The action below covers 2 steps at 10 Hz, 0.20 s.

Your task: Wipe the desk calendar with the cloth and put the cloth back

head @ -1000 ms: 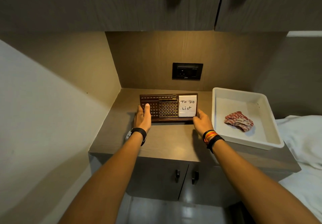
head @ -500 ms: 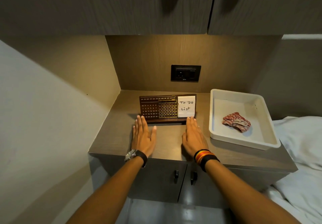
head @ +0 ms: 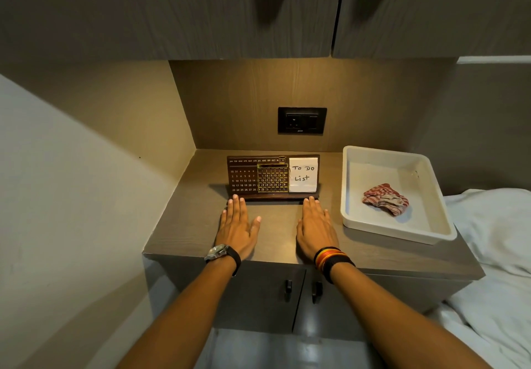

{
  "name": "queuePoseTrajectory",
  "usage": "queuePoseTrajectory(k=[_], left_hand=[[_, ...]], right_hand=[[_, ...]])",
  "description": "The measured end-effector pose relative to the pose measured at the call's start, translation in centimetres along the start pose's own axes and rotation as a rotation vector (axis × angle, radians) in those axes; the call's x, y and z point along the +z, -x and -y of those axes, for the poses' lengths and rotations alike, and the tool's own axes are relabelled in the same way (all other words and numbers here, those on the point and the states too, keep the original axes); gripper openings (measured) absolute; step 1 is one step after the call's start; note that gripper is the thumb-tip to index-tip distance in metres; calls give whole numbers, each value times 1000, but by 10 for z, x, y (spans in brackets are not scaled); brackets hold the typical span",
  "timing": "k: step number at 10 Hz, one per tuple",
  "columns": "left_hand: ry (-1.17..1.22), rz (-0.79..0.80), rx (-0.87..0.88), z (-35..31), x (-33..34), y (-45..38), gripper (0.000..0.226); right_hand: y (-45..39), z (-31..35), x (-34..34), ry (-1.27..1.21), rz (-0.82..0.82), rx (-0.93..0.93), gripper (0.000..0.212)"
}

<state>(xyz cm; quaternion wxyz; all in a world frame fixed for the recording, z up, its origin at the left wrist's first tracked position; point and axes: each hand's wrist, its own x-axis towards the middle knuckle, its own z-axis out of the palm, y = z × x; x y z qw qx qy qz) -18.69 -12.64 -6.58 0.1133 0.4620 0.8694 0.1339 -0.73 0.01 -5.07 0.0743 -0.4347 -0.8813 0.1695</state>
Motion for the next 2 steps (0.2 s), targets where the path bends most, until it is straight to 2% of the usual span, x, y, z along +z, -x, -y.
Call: queuePoseTrajectory(k=[2], left_hand=[[37, -88, 50, -5, -12, 13, 74]], right_hand=[[36, 12, -17, -193, -18, -52, 62]])
